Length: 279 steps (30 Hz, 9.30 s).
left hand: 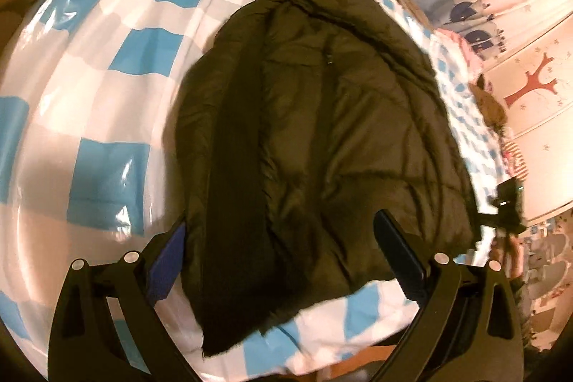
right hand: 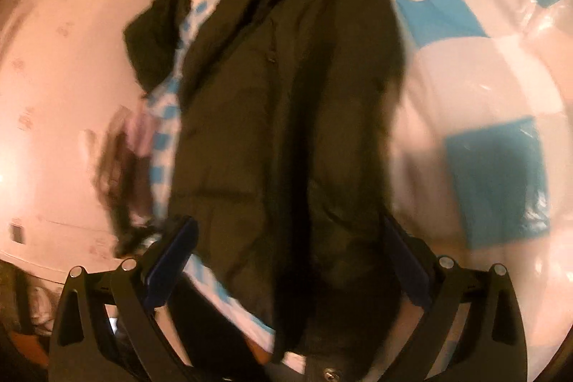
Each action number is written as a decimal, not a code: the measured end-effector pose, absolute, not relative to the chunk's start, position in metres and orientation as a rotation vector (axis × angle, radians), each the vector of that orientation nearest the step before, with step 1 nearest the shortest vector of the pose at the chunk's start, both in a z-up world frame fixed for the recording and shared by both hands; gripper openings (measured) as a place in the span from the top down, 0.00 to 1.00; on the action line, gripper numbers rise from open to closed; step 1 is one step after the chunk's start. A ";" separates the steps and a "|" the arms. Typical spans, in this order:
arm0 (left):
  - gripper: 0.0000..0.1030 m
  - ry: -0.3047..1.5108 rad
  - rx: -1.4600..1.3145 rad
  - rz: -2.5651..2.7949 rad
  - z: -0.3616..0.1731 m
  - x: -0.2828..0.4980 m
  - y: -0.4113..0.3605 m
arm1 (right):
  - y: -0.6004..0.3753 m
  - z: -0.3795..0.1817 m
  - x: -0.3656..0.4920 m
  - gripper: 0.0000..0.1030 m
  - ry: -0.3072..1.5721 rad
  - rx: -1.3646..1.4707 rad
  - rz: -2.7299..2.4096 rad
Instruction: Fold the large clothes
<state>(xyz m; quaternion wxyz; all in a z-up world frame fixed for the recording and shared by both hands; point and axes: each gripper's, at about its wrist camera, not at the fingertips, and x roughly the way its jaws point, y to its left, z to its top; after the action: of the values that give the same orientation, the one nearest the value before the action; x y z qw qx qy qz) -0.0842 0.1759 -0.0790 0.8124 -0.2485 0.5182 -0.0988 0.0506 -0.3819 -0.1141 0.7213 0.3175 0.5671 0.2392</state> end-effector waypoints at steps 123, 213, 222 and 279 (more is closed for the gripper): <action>0.23 0.773 0.100 0.034 -0.044 -0.168 0.106 | -0.353 -0.133 -0.025 0.07 1.321 0.651 0.657; 0.94 0.990 -0.727 -0.573 -0.027 -0.234 0.181 | -0.381 -0.059 -0.185 0.82 1.065 0.779 0.855; 0.94 0.879 -0.852 -0.628 -0.028 -0.244 0.193 | -0.397 -0.060 -0.193 0.82 0.838 0.981 1.026; 0.14 0.852 -0.559 0.051 0.021 0.199 0.186 | -0.254 -0.009 0.176 0.07 0.937 0.076 0.522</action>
<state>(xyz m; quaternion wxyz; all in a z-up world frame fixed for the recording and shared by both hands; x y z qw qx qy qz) 0.1985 0.1857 0.0211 0.8727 -0.2676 0.4076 0.0246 0.1760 -0.2540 -0.0092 0.8590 0.0362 0.4461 0.2488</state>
